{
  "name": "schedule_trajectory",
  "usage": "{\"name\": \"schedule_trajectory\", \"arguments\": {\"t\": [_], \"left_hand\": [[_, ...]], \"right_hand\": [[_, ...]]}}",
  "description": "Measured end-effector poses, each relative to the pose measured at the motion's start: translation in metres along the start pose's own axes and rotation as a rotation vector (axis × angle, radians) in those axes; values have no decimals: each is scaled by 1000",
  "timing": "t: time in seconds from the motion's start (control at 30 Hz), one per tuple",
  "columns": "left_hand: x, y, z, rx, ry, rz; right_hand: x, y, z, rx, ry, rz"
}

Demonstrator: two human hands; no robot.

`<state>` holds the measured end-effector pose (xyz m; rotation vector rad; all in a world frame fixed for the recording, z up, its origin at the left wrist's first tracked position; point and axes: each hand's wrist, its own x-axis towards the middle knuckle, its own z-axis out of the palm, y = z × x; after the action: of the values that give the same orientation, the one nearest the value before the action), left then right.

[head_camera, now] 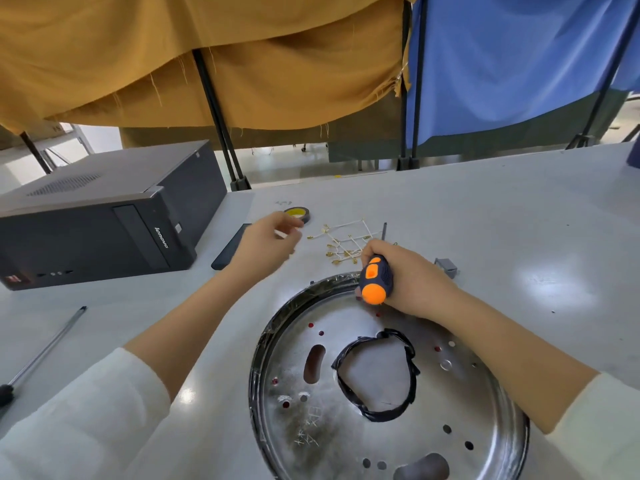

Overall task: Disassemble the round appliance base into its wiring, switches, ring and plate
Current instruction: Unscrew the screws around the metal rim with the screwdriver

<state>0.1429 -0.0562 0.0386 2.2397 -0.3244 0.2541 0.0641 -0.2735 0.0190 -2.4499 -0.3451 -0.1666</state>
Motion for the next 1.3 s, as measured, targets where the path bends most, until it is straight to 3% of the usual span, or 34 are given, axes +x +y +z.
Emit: {"name": "schedule_trajectory", "arguments": {"t": [0.1, 0.17, 0.3, 0.53, 0.77, 1.0, 1.07, 1.17, 1.3], "left_hand": [[-25, 30, 6, 14, -324, 34], [-37, 35, 12, 183, -390, 83], [-58, 34, 18, 278, -404, 81], [-78, 34, 14, 257, -325, -66], [-105, 27, 0, 324, -223, -271], [-112, 32, -18, 499, -354, -368], [-104, 36, -19, 569, -336, -331], [-84, 41, -10, 583, -293, -123], [-58, 52, 16, 567, -408, 156]], "right_hand": [[4, -10, -10, 121, 119, -67], [5, -16, -19, 188, 127, -99], [-4, -22, -34, 228, 68, -134], [-31, -19, -43, 34, -33, -83], [-41, -13, -46, -40, 20, -40], [-45, -4, -38, -121, 53, -20], [-43, -3, -36, -112, 83, -21], [-41, -3, -39, -84, 65, -25], [-42, -1, -44, -33, 28, -62]]}}
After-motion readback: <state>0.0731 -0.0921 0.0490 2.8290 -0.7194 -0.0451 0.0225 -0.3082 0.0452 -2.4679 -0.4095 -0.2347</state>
